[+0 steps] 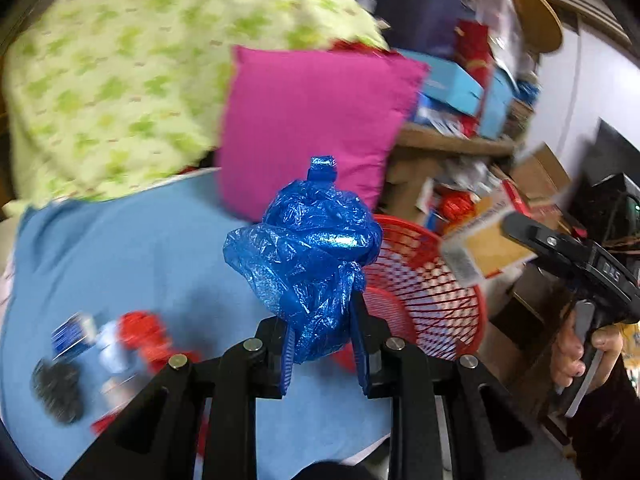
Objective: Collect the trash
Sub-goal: 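Carry both items to the red wastebasket and open both grippers to drop them, then grasp the red ribbon bow with the right gripper while the left grasps the clear plastic tray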
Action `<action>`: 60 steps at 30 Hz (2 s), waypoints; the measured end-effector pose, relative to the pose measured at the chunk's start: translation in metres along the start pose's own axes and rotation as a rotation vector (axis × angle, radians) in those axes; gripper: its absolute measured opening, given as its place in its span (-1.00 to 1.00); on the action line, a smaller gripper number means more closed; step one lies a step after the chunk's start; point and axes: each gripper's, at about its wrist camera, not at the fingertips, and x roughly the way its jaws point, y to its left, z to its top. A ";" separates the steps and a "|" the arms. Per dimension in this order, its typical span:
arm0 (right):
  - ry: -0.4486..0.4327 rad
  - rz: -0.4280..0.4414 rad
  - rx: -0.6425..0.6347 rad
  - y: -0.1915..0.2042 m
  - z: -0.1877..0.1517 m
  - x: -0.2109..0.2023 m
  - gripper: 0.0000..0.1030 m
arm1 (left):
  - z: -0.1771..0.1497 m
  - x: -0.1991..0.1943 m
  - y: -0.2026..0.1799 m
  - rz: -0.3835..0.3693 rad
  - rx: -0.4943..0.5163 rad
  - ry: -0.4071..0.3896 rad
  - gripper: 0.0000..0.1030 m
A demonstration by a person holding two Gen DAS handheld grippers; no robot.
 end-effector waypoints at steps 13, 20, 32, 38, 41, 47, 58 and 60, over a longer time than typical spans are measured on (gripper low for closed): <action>0.010 -0.095 0.275 -0.083 -0.020 0.013 0.54 | 0.013 0.046 -0.027 -0.007 0.056 0.057 0.15; -0.045 -0.056 0.109 -0.026 -0.018 0.010 0.54 | -0.014 -0.039 0.055 0.184 0.003 -0.060 0.19; 0.188 0.135 -0.089 0.125 -0.062 0.092 0.54 | -0.131 -0.134 0.205 0.507 -0.274 -0.054 0.32; 0.464 0.048 -0.048 0.140 -0.125 0.192 0.53 | -0.171 -0.119 0.225 0.488 -0.308 0.019 0.32; 0.532 0.012 -0.034 0.137 -0.145 0.231 0.46 | -0.181 -0.109 0.233 0.461 -0.326 0.038 0.32; 0.667 -0.095 -0.057 0.127 -0.186 0.299 -0.09 | -0.194 -0.098 0.240 0.405 -0.323 0.068 0.32; 0.499 -0.136 -0.077 0.107 -0.166 0.239 -0.31 | -0.162 -0.051 0.206 0.362 -0.076 0.037 0.49; 0.473 -0.155 -0.080 0.103 -0.161 0.226 -0.31 | -0.160 -0.034 0.198 0.359 -0.030 0.070 0.49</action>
